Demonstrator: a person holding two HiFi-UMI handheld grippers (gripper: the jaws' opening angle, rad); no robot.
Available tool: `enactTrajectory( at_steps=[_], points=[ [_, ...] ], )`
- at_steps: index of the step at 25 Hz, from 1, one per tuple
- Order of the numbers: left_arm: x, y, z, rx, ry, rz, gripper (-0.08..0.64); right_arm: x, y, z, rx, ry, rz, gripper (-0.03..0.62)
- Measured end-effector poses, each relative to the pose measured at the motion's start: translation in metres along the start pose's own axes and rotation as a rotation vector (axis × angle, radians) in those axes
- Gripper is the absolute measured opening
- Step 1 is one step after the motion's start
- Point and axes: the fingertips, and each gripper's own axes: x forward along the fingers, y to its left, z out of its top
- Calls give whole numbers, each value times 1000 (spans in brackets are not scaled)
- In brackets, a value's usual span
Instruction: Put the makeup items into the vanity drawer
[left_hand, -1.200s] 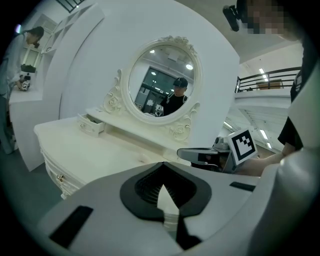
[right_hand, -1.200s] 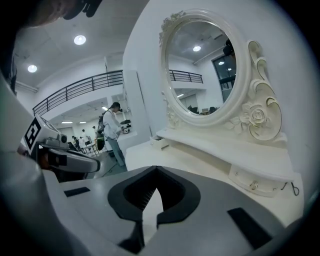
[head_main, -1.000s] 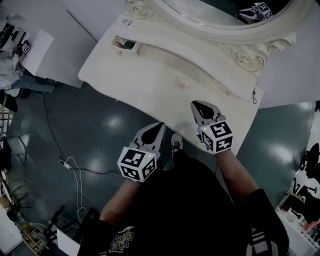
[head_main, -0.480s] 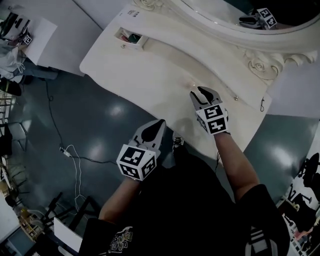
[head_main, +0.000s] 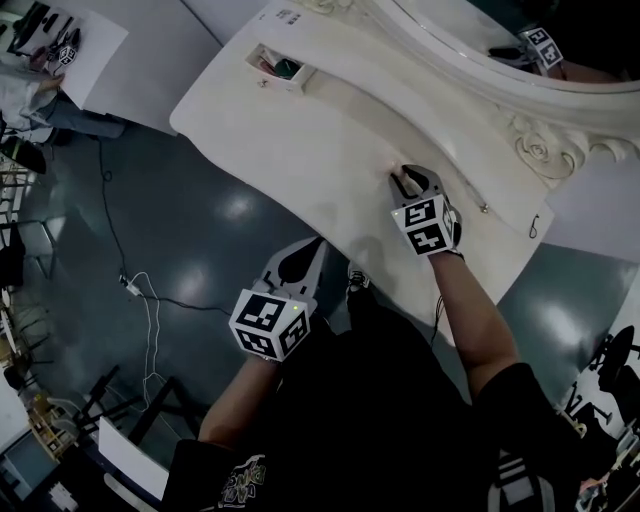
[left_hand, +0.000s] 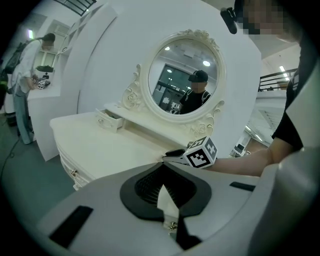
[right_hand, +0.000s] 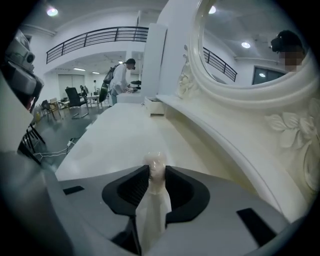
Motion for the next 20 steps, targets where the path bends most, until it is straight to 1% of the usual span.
enactTrajectory(
  at_steps=[3, 7, 9, 12, 14, 20],
  points=[
    [-2, 2, 1, -6, -5, 6, 0, 2, 1, 1, 21, 4, -2, 103],
    [-3, 1, 4, -1, -13, 5, 0, -3, 2, 7, 128, -22, 15, 87],
    [-4, 1, 6, 2, -18, 5, 0, -10, 1, 14, 156, -49, 15, 86],
    [-5, -1, 10, 8, -30, 3, 0, -25, 2, 29, 195, -109, 25, 84],
    [-5, -2, 14, 11, -38, 3, 0, -39, 7, 44, 231, -160, 53, 84],
    [-16, -1, 37, 35, -83, 27, 0, -86, 42, 98, 265, -306, 151, 84]
  ],
)
